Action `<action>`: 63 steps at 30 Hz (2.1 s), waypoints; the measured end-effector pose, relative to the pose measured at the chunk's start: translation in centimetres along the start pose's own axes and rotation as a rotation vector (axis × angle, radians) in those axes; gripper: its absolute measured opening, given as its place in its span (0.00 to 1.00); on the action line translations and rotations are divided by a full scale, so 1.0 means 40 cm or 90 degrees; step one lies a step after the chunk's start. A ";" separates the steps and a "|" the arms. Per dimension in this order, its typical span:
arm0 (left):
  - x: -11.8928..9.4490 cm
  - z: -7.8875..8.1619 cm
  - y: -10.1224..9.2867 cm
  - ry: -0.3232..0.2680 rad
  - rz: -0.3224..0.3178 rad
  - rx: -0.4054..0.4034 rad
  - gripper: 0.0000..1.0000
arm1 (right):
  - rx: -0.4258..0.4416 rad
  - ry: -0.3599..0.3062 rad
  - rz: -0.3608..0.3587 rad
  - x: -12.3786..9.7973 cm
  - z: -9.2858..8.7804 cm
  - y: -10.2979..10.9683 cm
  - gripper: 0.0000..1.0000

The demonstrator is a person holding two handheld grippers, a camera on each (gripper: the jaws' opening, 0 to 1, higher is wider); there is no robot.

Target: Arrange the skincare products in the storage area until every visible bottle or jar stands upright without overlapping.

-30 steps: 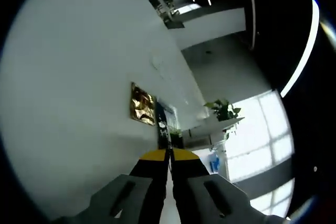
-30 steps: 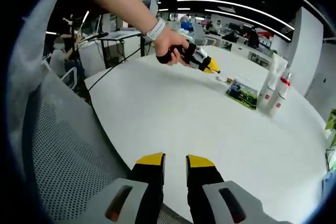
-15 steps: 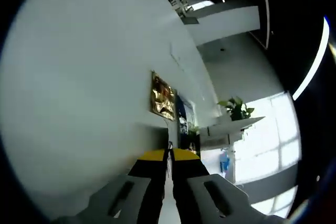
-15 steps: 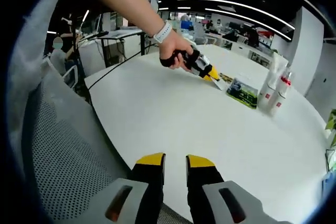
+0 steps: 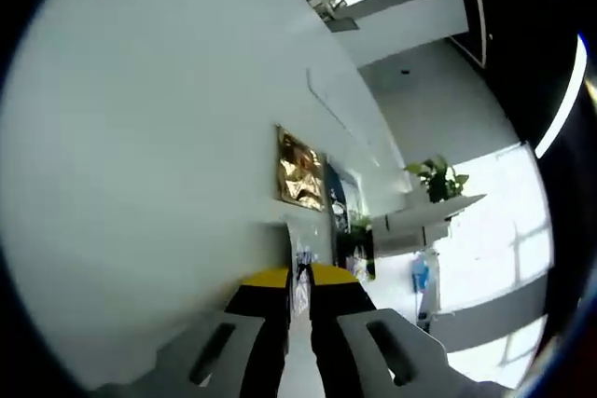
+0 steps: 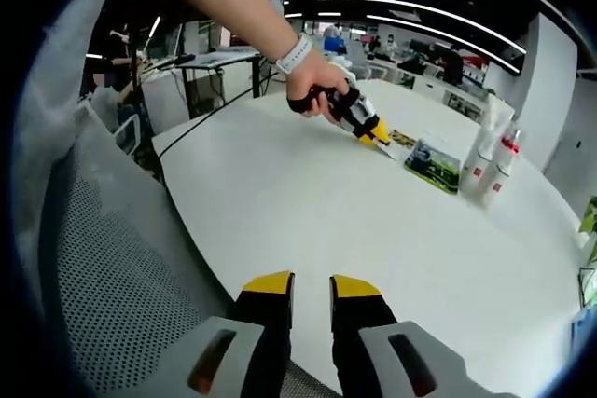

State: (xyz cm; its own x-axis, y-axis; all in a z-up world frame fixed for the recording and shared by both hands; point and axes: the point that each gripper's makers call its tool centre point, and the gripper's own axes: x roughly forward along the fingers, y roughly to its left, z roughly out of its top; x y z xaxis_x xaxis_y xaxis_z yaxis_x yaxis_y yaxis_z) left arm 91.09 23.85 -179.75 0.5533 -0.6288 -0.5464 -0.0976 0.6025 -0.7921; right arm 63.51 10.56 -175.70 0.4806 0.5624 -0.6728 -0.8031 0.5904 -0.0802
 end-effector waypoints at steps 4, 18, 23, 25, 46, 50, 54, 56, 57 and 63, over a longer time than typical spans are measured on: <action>-0.001 -0.005 0.001 0.034 0.015 0.045 0.04 | -0.002 0.001 0.003 0.001 0.000 0.002 0.10; 0.015 0.003 0.003 0.135 0.063 0.180 0.05 | -0.003 0.001 0.001 -0.001 0.000 0.001 0.09; 0.017 0.001 0.004 0.154 0.072 0.176 0.06 | -0.002 0.002 0.001 -0.002 0.001 0.000 0.09; 0.014 0.001 0.006 0.154 0.078 0.180 0.06 | -0.002 0.003 0.001 -0.002 0.001 0.000 0.09; -0.017 0.029 0.023 0.175 0.136 0.180 0.21 | -0.004 -0.003 -0.003 -0.003 0.002 -0.003 0.09; -0.032 0.035 0.026 0.167 0.142 0.192 0.25 | -0.004 -0.006 -0.004 -0.004 0.006 -0.004 0.09; -0.053 0.047 0.016 0.157 0.135 0.218 0.24 | -0.007 -0.009 -0.002 -0.005 0.008 -0.002 0.10; -0.060 0.049 0.005 0.148 0.128 0.226 0.26 | -0.008 -0.012 -0.003 -0.005 0.011 -0.003 0.10; -0.067 0.051 -0.003 0.141 0.124 0.234 0.27 | -0.007 -0.014 -0.003 -0.006 0.014 -0.003 0.10; -0.094 0.053 -0.096 0.096 0.035 0.289 0.28 | -0.011 -0.026 -0.006 -0.010 0.023 -0.005 0.11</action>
State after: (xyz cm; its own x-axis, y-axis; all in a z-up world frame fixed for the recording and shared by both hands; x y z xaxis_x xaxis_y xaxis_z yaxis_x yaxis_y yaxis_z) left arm 91.14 24.95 -174.06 0.4280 -0.6342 -0.6439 0.2663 0.7693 -0.5807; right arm 63.79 10.76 -174.74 0.5026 0.5800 -0.6411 -0.8038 0.5865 -0.0996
